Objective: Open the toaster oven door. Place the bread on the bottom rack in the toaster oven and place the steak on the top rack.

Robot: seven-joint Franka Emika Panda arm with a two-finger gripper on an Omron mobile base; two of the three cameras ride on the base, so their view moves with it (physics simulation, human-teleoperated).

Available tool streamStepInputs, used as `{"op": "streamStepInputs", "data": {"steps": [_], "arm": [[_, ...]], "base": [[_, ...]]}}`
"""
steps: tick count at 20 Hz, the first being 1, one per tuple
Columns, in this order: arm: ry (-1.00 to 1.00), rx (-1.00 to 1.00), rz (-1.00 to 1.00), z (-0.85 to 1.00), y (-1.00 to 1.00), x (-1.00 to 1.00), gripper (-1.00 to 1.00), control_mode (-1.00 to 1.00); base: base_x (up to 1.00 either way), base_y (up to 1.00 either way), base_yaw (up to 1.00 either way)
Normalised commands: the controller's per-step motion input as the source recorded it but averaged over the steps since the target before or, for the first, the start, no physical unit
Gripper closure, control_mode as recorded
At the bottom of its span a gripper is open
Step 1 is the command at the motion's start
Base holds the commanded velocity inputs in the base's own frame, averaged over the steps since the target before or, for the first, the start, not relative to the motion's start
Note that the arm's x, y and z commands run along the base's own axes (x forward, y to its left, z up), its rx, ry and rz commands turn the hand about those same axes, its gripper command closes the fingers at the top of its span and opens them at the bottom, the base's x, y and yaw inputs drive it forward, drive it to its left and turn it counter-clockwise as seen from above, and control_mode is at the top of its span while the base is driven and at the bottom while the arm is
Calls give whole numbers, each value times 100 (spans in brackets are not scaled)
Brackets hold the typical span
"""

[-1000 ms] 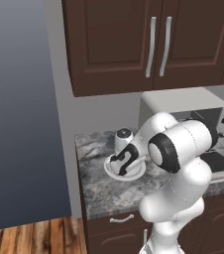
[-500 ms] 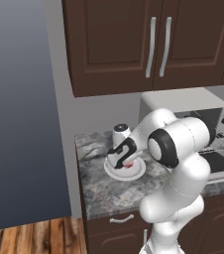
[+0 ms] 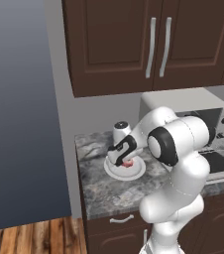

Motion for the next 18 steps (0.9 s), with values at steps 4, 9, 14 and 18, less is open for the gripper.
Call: {"op": "streamStepInputs", "data": {"steps": [4,9,14,18], "arm": [[0,8,1,0,-6,-27,100,-100],[-5,7,4,18,0,-22,100,-100],[-7,1,3,28,0,-23,100,-100],[-6,4,0,29,-5,-47,100,-100]], "base": [[0,0,0],[0,0,0],[0,0,0],[0,0,0]]}}
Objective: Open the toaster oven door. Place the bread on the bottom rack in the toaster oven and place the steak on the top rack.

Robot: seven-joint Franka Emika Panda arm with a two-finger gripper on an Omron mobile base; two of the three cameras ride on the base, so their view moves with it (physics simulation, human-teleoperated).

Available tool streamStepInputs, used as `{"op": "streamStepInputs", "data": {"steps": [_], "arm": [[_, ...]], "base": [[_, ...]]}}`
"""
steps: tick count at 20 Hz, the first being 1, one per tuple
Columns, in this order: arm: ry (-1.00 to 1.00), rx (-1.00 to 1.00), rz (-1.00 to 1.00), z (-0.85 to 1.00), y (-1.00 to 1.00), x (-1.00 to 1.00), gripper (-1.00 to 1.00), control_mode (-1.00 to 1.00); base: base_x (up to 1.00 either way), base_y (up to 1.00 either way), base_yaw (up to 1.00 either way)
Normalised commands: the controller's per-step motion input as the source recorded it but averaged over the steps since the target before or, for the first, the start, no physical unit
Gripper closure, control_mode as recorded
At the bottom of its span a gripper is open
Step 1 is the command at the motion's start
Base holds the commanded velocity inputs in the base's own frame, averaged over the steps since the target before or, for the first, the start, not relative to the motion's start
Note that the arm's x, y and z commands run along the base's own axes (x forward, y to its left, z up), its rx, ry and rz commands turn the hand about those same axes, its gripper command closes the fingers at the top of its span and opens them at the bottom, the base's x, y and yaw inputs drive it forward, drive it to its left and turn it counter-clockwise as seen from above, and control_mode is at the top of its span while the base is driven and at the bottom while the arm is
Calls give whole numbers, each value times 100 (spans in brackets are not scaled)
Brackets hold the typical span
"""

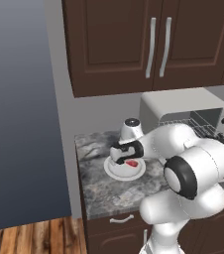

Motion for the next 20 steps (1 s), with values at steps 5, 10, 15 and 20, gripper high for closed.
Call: {"op": "streamStepInputs", "data": {"steps": [5,10,15,20], "arm": [[-7,1,0,41,-15,-48,100,-100],[-8,0,1,49,-17,-50,100,-100],[-6,0,1,53,-19,-44,100,-100],[-1,0,0,55,-19,-37,100,-100]], "base": [[0,0,0],[0,0,0],[0,0,0],[0,0,0]]}}
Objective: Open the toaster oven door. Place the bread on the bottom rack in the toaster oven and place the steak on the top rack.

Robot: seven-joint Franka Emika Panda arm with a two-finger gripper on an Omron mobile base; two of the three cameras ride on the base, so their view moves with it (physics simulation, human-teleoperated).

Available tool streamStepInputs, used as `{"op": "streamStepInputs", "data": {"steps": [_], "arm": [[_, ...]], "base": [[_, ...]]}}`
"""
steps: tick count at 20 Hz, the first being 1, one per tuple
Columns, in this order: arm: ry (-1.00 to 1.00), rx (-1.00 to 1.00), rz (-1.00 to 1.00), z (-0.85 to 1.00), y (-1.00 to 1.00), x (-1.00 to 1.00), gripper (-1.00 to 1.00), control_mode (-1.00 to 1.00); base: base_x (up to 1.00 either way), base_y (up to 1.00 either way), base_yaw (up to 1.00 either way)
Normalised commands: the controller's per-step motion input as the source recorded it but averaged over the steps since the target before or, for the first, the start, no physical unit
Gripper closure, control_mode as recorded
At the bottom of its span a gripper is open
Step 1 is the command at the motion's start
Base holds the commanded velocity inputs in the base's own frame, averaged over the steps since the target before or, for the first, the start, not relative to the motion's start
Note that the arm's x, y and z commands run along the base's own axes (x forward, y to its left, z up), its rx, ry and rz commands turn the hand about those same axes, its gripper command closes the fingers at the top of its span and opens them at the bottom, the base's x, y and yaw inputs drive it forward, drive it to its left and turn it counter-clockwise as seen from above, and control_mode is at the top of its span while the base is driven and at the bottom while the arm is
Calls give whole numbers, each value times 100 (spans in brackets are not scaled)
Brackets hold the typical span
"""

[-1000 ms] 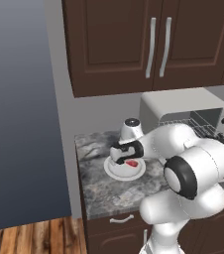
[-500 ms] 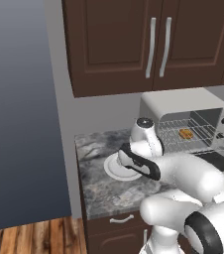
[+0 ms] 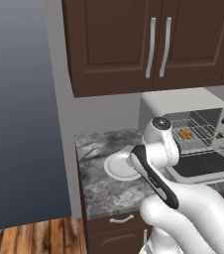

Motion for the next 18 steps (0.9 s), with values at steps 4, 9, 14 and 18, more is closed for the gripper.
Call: {"op": "streamStepInputs", "data": {"steps": [4,9,14,18], "arm": [[0,0,0,56,-20,-35,100,-100],[0,0,-2,47,-25,-18,100,-100],[0,0,-9,45,-31,-3,100,-100],[2,0,-17,38,-44,-1,100,-100]], "base": [[0,0,0],[0,0,0],[0,0,0],[0,0,0]]}}
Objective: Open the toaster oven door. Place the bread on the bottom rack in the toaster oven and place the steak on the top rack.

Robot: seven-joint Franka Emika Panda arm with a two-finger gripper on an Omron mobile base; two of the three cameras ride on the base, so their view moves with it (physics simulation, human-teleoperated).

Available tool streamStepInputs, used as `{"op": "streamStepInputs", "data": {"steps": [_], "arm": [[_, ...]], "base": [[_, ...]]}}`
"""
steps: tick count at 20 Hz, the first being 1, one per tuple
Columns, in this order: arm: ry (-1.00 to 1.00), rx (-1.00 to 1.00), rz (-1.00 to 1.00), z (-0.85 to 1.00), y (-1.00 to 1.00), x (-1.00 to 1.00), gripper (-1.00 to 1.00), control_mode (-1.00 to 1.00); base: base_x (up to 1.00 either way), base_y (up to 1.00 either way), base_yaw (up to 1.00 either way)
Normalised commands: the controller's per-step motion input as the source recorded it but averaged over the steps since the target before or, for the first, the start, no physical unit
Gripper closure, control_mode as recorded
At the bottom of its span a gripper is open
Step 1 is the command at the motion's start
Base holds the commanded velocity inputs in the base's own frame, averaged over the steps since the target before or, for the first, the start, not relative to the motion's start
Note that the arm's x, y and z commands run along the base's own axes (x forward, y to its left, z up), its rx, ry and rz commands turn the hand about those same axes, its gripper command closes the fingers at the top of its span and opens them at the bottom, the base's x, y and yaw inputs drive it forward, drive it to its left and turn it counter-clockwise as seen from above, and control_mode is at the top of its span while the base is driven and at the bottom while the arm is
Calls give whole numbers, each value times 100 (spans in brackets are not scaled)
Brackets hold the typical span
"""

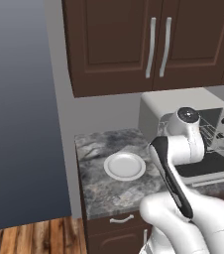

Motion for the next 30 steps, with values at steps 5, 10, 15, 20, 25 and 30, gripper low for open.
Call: {"op": "streamStepInputs", "data": {"steps": [5,10,15,20,25,30], "arm": [[10,-3,-22,9,-56,8,100,-100],[7,-2,-15,0,-65,20,100,-100],[1,0,0,-1,-67,21,100,-100],[3,-1,6,-14,-58,33,100,-100],[12,-3,16,-22,-58,40,100,-100],[24,-1,11,-15,-36,57,100,-100]], "base": [[0,0,0],[0,0,0],[0,0,0],[0,0,0],[0,0,0],[0,0,0]]}}
